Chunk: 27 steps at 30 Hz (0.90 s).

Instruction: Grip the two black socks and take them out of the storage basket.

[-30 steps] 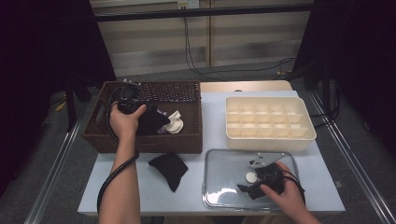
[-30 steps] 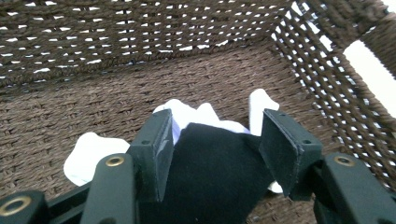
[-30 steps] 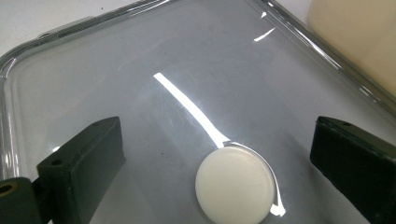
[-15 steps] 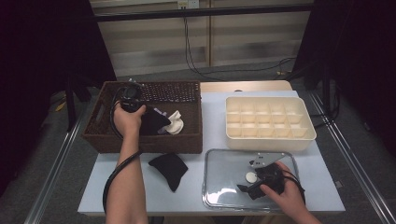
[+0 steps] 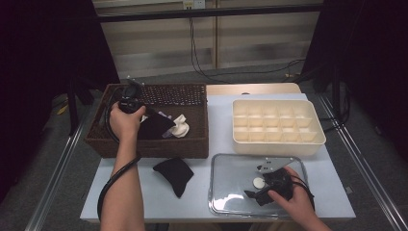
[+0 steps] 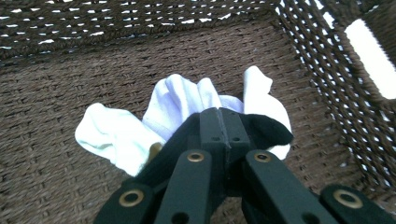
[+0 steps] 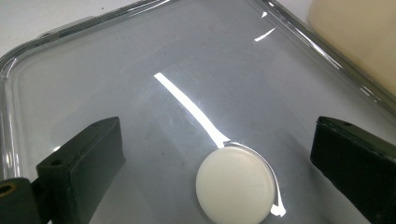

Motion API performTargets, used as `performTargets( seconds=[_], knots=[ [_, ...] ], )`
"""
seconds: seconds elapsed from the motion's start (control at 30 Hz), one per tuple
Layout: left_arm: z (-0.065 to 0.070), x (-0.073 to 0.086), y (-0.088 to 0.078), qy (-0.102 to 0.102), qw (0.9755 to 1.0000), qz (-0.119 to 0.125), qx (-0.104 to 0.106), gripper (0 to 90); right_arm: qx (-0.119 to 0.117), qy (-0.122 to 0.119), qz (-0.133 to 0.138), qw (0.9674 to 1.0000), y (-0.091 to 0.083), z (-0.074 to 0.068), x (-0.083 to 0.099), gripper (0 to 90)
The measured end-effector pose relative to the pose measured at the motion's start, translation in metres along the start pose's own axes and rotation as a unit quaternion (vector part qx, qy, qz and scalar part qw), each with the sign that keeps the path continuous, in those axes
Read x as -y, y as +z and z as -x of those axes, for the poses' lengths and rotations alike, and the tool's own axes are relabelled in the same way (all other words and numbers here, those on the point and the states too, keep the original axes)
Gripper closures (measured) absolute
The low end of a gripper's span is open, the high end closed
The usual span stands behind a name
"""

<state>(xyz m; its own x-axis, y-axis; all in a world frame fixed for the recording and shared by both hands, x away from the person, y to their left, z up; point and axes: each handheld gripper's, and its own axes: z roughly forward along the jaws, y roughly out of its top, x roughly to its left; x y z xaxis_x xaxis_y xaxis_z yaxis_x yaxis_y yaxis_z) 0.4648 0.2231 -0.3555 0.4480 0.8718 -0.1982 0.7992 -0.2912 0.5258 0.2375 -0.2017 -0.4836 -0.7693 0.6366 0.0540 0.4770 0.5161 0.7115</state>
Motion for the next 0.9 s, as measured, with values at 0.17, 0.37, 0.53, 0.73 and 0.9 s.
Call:
performTargets(
  seconds=[0.17,0.37,0.53,0.73,0.9],
  knots=[
    [0.002,0.0,-0.015,-0.002,0.9999,0.006,0.009,90.0,0.0,0.0,0.0,1.0,0.0,0.0,0.0,2.1],
    [0.006,0.002,-0.032,-0.005,0.9996,0.017,0.022,90.0,0.0,0.001,0.0,1.0,0.0,0.0,0.0,2.2],
    [0.008,0.003,-0.046,-0.009,0.9992,0.025,0.032,90.0,0.0,0.0,0.001,1.0,0.0,0.0,0.0,2.1],
    [0.012,0.001,-0.063,-0.003,0.9991,0.024,0.034,90.0,0.0,0.0,0.001,1.0,0.0,0.0,0.0,2.1],
    [0.018,-0.001,-0.076,0.007,0.9992,0.025,0.031,90.0,0.0,0.001,0.0,1.0,0.0,0.0,0.0,2.1]
  ],
)
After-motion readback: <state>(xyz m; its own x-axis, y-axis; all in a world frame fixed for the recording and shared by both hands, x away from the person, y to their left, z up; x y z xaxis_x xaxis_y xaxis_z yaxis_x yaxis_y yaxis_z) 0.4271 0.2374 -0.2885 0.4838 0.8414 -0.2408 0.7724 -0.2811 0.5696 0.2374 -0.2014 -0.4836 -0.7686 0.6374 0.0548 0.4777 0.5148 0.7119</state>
